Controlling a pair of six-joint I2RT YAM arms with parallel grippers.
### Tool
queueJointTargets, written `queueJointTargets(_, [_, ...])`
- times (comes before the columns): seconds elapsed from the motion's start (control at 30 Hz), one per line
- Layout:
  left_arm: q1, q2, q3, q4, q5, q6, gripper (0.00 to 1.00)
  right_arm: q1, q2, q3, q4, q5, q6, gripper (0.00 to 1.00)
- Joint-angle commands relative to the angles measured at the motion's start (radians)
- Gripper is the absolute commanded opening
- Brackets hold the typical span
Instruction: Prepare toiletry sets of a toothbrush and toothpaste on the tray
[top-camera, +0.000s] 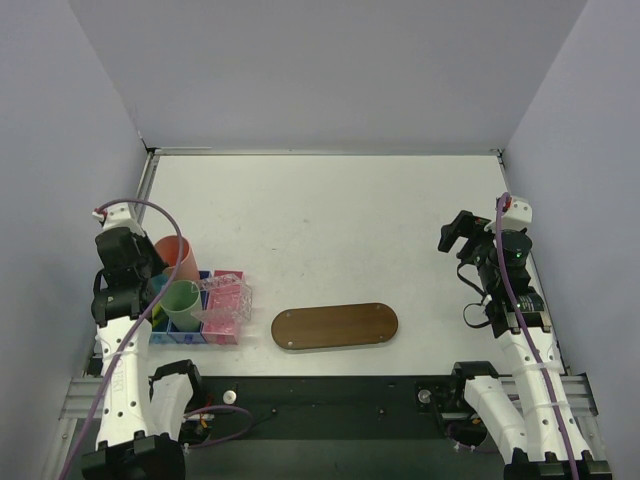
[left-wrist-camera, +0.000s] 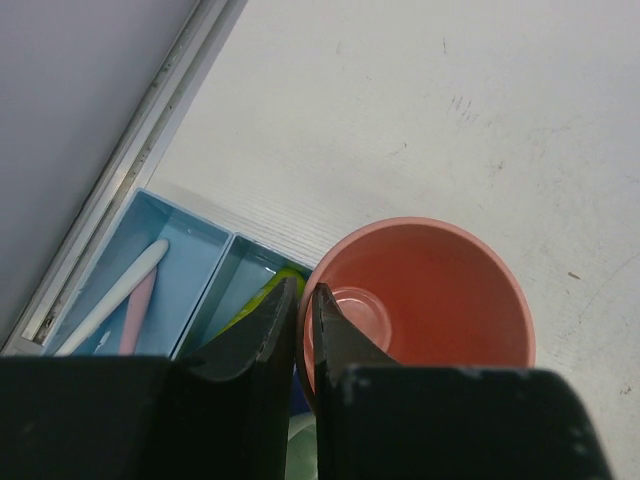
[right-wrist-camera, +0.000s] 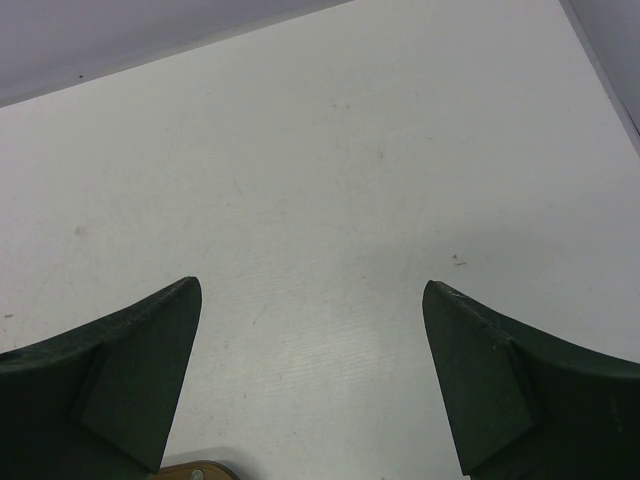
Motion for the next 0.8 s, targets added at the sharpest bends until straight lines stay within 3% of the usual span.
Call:
queueJointTargets(0.0, [-0.002,-0.017,0.013,0.074,-0.032,0.01,0.0,0.0,0.004,0.032,0.026,0.01,0.003,0.87])
queueJointTargets(0.77, [-0.012,-0.046,0.049,0.097,-0.1,0.01,0.0,0.0,0.007,0.035,0.022,0.006,0.003,0.87])
